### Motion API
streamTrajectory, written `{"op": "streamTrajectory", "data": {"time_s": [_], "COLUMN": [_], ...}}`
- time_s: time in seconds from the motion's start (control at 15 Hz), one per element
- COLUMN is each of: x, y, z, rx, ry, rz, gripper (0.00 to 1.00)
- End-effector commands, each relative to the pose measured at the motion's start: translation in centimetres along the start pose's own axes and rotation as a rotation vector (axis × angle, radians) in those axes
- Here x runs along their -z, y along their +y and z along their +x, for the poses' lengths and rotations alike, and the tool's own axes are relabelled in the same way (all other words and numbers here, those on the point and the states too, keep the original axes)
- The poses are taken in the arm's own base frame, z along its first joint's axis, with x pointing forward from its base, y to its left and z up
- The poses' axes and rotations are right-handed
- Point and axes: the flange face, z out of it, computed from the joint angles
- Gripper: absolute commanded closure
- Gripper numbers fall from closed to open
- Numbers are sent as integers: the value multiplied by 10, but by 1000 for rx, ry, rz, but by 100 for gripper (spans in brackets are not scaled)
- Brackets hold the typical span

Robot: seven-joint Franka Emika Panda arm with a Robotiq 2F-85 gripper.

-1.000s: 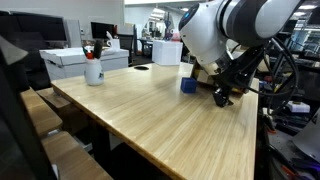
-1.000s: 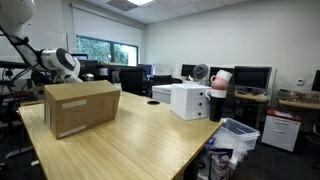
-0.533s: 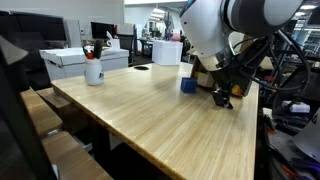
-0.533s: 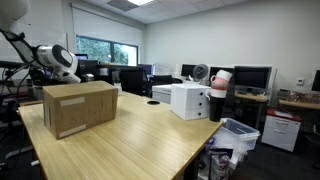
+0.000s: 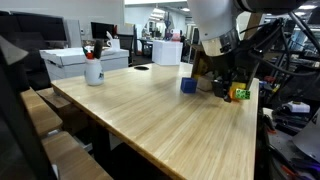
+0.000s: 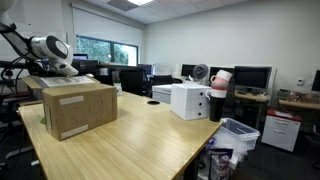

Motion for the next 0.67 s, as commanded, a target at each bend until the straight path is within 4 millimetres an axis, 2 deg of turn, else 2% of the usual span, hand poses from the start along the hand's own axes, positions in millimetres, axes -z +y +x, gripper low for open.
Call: {"op": "streamTrajectory", "data": {"time_s": [0.0,0.33,0.6], "x": [25,48,51], "y": [15,22,20], "z": [-9,-11,-11], "rx": [19,5,4], "ry": [60,132,147], "rz": [61,111,138], "gripper": [0,0,0]}}
